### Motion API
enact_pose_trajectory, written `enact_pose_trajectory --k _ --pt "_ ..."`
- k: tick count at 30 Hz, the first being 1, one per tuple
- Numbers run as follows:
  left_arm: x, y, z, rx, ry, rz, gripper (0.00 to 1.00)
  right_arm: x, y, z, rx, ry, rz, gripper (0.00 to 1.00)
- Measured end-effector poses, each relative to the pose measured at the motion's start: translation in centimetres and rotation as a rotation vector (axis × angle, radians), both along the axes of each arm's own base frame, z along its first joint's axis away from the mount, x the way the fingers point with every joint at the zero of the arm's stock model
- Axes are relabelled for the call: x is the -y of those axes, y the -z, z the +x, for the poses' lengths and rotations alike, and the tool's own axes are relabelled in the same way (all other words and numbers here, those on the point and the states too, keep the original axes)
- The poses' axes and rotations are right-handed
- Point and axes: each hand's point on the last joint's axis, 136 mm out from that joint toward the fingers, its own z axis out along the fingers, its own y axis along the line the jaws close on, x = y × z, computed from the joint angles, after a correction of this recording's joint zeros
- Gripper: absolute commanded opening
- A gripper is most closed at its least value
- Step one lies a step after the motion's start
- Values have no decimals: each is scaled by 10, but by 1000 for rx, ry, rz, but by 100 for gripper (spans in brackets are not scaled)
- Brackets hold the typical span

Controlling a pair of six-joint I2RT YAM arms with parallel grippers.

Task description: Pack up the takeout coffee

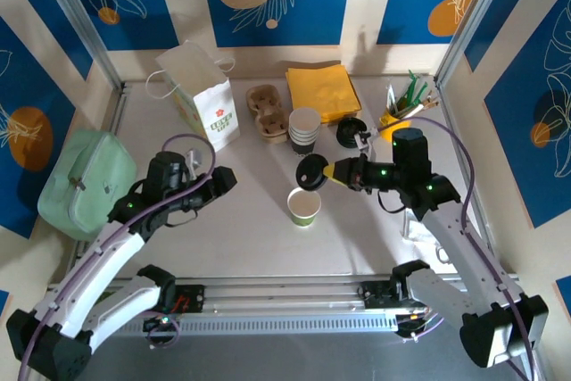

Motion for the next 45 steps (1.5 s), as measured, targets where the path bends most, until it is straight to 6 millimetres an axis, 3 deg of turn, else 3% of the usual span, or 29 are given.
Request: enact_pose_trajectory --k 8,20,37,45 --pt "32 8 -7 -6 102 15 83 5 21 -10 -114 -4 83 0" --pt "52 11 -7 -5 167 46 80 4 57 -10 -187 -4 85 0" --pt "56 11 -7 6 183 47 78 7 84 -13 -224 10 60 0" --pt "60 0 -8 27 195 34 78 4 89 -14 -223 16 42 9"
